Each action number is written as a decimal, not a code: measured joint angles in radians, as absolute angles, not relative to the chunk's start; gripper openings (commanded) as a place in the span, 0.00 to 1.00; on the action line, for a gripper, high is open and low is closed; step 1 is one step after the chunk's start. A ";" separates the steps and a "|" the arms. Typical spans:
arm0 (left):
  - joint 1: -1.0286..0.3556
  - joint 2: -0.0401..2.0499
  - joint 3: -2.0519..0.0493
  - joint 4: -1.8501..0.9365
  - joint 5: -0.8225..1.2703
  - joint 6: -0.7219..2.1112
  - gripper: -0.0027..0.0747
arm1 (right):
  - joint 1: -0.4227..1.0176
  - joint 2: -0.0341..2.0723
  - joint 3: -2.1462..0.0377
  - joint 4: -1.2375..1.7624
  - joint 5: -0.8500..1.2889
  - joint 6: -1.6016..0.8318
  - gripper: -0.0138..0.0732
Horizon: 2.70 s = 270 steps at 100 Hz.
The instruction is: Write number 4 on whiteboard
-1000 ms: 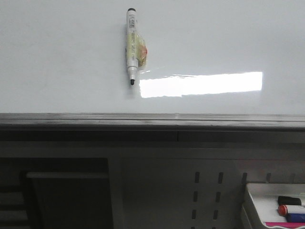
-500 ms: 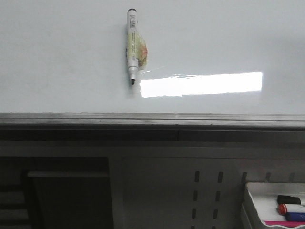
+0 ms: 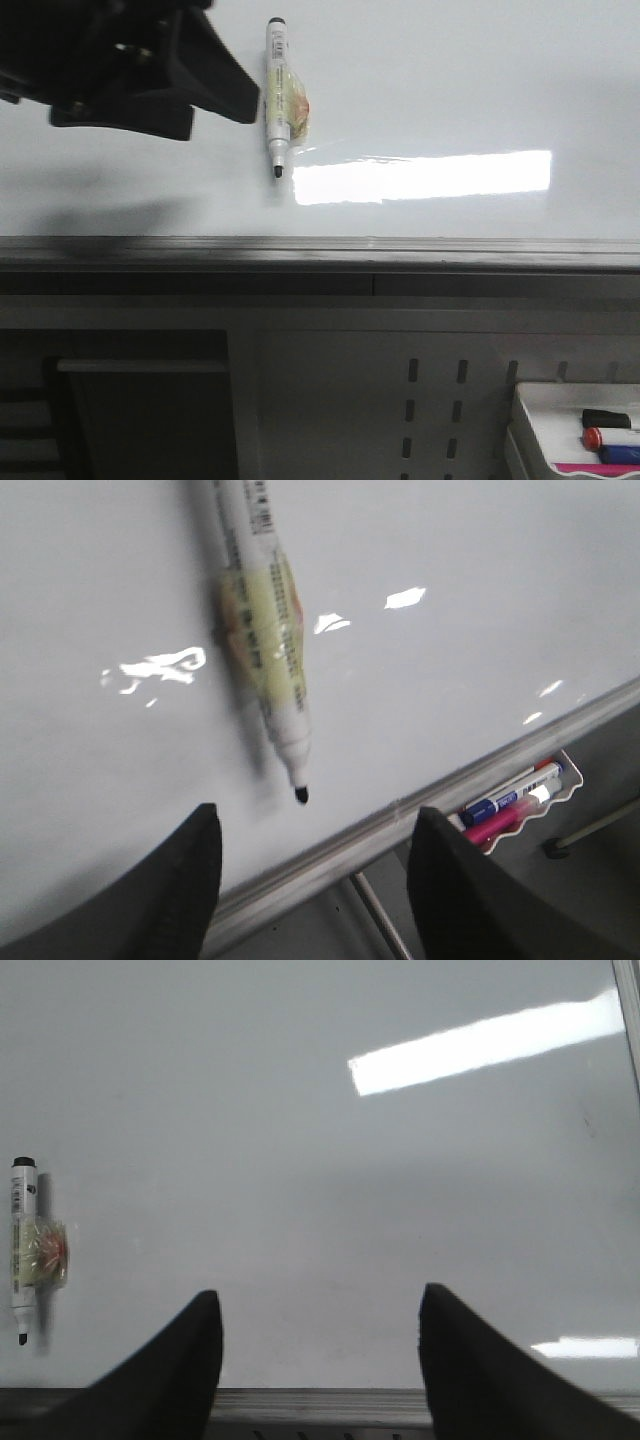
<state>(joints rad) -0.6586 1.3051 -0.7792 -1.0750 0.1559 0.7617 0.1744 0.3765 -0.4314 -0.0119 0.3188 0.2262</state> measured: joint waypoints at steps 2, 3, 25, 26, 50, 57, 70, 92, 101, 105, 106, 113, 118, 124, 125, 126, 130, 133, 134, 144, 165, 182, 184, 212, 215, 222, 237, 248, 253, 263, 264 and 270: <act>-0.664 1.324 -0.793 -1.074 0.145 0.762 0.51 | 0.174 0.376 -0.431 -0.012 0.319 0.226 0.60; -0.669 1.337 -0.797 -1.075 0.138 0.762 0.51 | 0.174 0.376 -0.431 -0.012 0.319 0.226 0.60; -0.689 1.492 -0.901 -1.122 0.078 0.764 0.51 | 0.174 0.376 -0.431 -0.012 0.319 0.226 0.60; -0.689 1.495 -0.902 -1.122 0.077 0.764 0.51 | 0.174 0.376 -0.431 -0.012 0.319 0.226 0.60; -0.693 1.545 -0.922 -1.161 0.053 0.764 0.26 | 0.174 0.376 -0.431 -0.012 0.321 0.226 0.60; -0.691 1.549 -0.922 -1.182 0.049 0.764 0.08 | 0.174 0.376 -0.431 -0.010 0.321 0.226 0.60; -0.689 1.546 -0.922 -1.193 0.057 0.769 0.01 | 0.177 0.376 -0.439 0.000 0.332 0.223 0.60; -0.689 1.439 -0.922 -1.013 0.301 0.895 0.01 | 0.287 0.424 -0.528 0.063 0.451 0.033 0.60; -0.699 1.385 -0.922 -0.920 0.461 0.996 0.01 | 0.374 0.480 -0.562 0.150 0.510 -0.124 0.60; -0.705 1.365 -0.920 -0.879 0.516 1.033 0.01 | 0.421 0.503 -0.570 0.191 0.526 -0.191 0.60; -0.704 1.357 -0.918 -0.866 0.536 1.046 0.01 | 0.429 0.512 -0.570 0.202 0.529 -0.201 0.60; -0.710 1.317 -0.903 -0.803 0.607 1.103 0.01 | 0.509 0.550 -0.574 0.237 0.534 -0.276 0.60; -0.710 1.288 -0.884 -0.762 0.632 1.136 0.01 | 0.564 0.570 -0.574 0.246 0.535 -0.310 0.60; -0.710 1.254 -0.863 -0.721 0.645 1.180 0.01 | 0.633 0.591 -0.574 0.250 0.530 -0.339 0.60; -0.710 1.245 -0.857 -0.713 0.647 1.185 0.01 | 0.640 0.593 -0.574 0.250 0.525 -0.341 0.60; -0.710 1.241 -0.854 -0.709 0.647 1.191 0.01 | 0.655 0.595 -0.574 0.251 0.522 -0.343 0.60; -0.710 1.215 -0.837 -0.694 0.649 1.227 0.01 | 0.700 0.608 -0.574 0.253 0.502 -0.355 0.60; -0.710 1.197 -0.825 -0.689 0.651 1.254 0.01 | 0.728 0.617 -0.574 0.253 0.486 -0.359 0.60; -0.710 1.188 -0.821 -0.687 0.651 1.268 0.01 | 0.735 0.622 -0.574 0.255 0.476 -0.359 0.60; -0.710 1.127 -0.777 -0.687 0.662 1.358 0.01 | 0.830 0.668 -0.574 0.255 0.401 -0.372 0.60; -0.710 1.047 -0.749 -0.687 0.678 1.419 0.01 | 0.954 0.810 -0.577 0.251 0.268 -0.375 0.60; -0.710 1.041 -0.748 -0.687 0.706 1.426 0.01 | 1.006 0.928 -0.614 0.251 0.181 -0.376 0.60; -0.710 1.041 -0.748 -0.687 0.709 1.431 0.01 | 1.007 0.937 -0.618 0.251 0.174 -0.377 0.60; -0.710 1.041 -0.748 -0.679 0.721 1.466 0.01 | 1.014 1.071 -0.680 0.251 0.147 -0.379 0.60; -0.710 1.041 -0.748 -0.679 0.721 1.466 0.01 | 1.014 1.081 -0.683 0.251 0.144 -0.379 0.59; -0.710 1.041 -0.748 -0.679 0.721 1.468 0.01 | 1.014 1.099 -0.685 0.251 0.139 -0.379 0.52; -0.710 1.041 -0.747 -0.679 0.709 1.470 0.01 | 1.022 1.109 -0.687 0.251 0.137 -0.379 0.28; -0.710 1.041 -0.747 -0.681 0.695 1.470 0.01 | 1.022 1.109 -0.688 0.253 0.135 -0.379 0.10; -0.710 1.041 -0.747 -0.686 0.695 1.470 0.01 | 1.022 1.109 -0.688 0.253 0.139 -0.379 0.08; -0.708 1.041 -0.747 -0.695 0.695 1.474 0.01 | 1.022 1.109 -0.688 0.253 0.141 -0.382 0.08; -0.708 1.041 -0.747 -0.697 0.695 1.474 0.02 | 1.022 1.109 -0.688 0.253 0.141 -0.382 0.08; -0.708 1.041 -0.747 -0.698 0.695 1.474 0.08 | 1.022 1.109 -0.688 0.253 0.141 -0.382 0.08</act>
<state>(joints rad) -0.7084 1.0407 -0.7465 -0.6975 0.6947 1.4744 1.0215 1.1088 -0.6879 0.2528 0.1410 -0.3825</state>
